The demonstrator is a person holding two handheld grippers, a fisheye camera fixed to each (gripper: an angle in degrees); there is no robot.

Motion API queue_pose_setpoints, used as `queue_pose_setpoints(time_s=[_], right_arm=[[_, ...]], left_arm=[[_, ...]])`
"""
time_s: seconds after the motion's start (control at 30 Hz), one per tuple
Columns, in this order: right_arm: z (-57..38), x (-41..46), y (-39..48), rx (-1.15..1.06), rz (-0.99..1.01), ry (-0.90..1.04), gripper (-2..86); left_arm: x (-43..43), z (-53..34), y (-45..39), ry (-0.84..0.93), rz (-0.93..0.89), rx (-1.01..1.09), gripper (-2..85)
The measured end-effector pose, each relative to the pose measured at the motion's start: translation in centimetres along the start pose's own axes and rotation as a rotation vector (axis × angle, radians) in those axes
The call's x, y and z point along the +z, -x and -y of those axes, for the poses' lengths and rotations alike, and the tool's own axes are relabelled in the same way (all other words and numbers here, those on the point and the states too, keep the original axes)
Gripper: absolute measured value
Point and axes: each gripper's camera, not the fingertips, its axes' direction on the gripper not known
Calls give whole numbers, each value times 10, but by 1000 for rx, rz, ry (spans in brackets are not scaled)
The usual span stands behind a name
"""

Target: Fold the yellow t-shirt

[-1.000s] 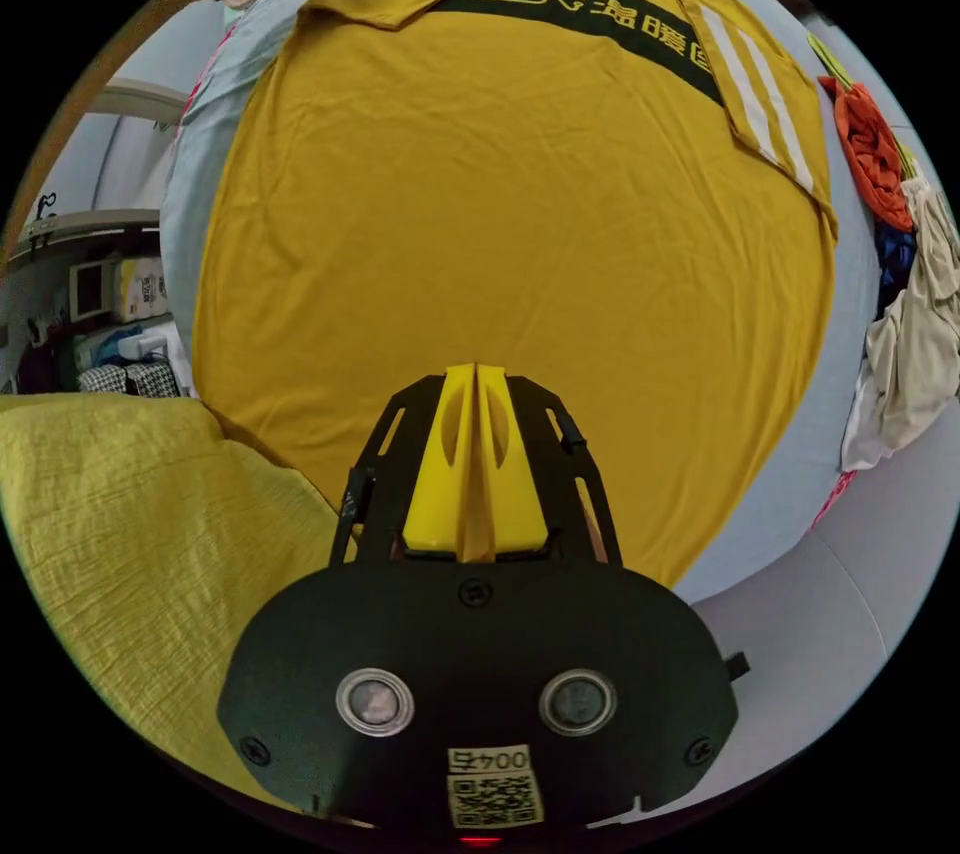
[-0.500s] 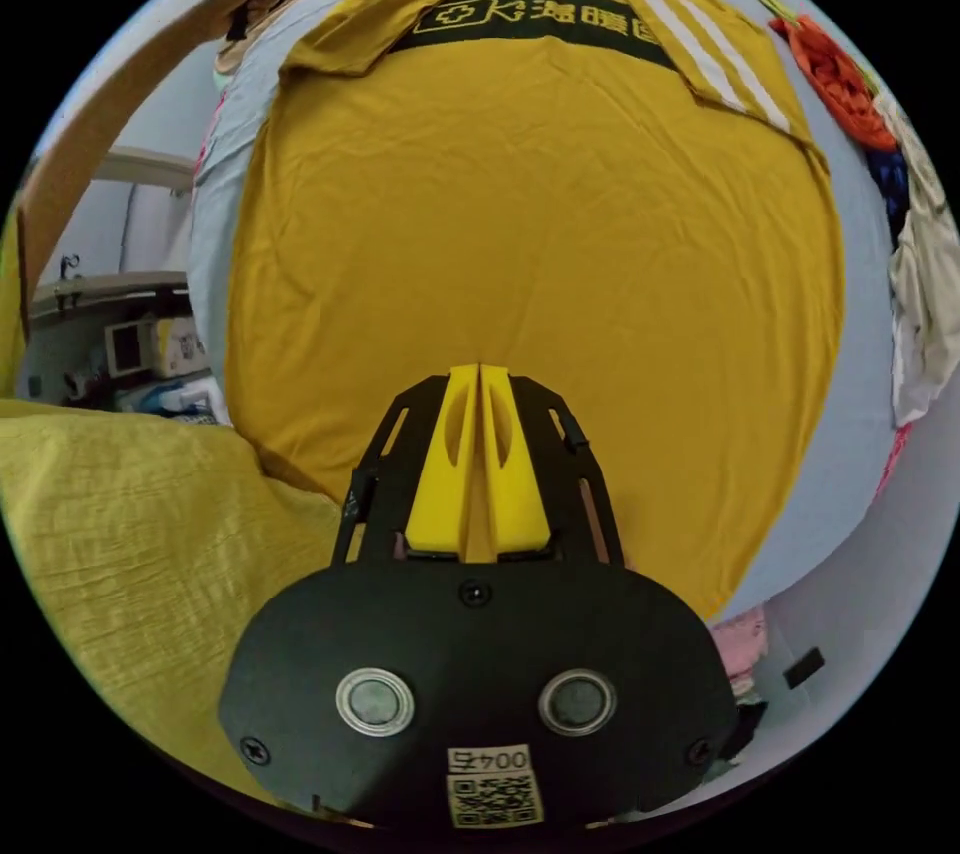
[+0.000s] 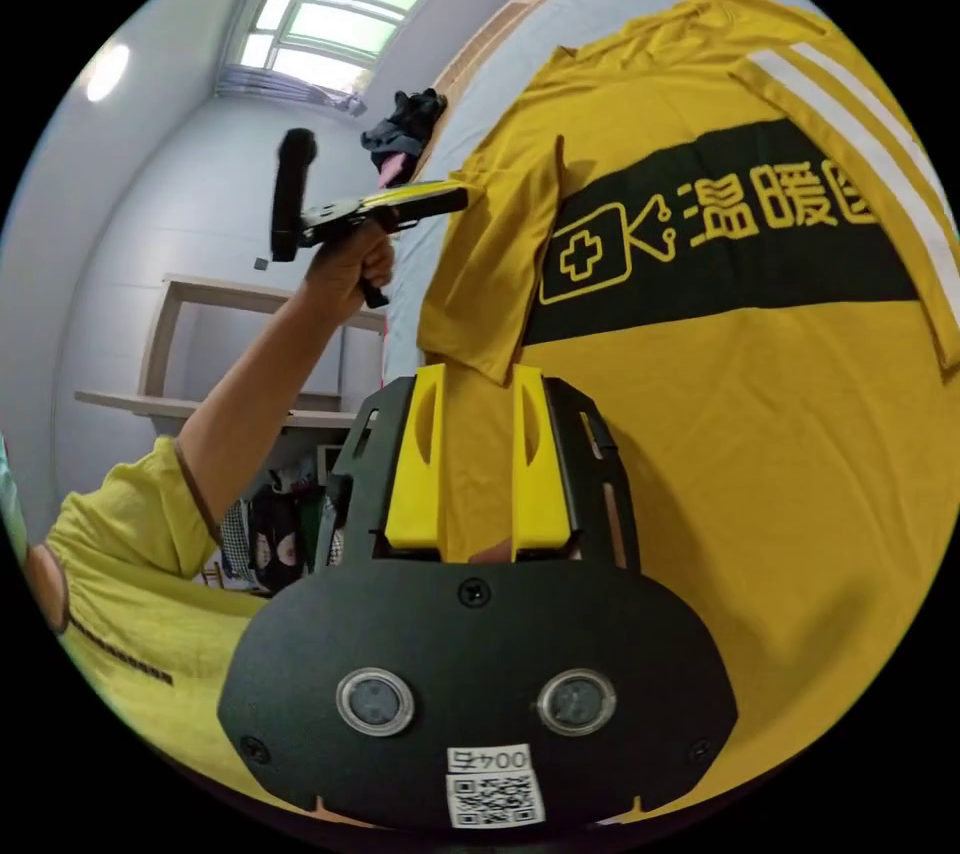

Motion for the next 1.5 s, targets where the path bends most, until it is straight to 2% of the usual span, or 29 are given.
queue_pose_setpoints(time_s=[0.33,0.53,0.63,0.7,0.8,1.0,1.13,1.5], right_arm=[[2,-20,-1,76,21,-15,68],[-16,-50,18,47,-77,-87,26],[-28,-52,11,74,-106,-56,10],[-29,-53,5,119,-133,-33,7],[-25,-70,13,50,-171,-80,20],[74,-99,14,-48,-145,-140,57],[135,-83,7,-12,-179,-25,76],[165,-53,8,8,-191,16,49]], left_arm=[[1,-2,25,-10,-24,-38,11],[1,-11,47,-37,-83,-113,12],[2,-17,60,-56,-130,-148,11],[2,-21,66,-57,-147,-153,10],[2,-24,69,-53,-133,-129,10],[2,-38,74,-89,-118,-117,11],[3,-49,77,-117,-126,-129,13],[-6,-76,79,-138,-156,-95,10]])
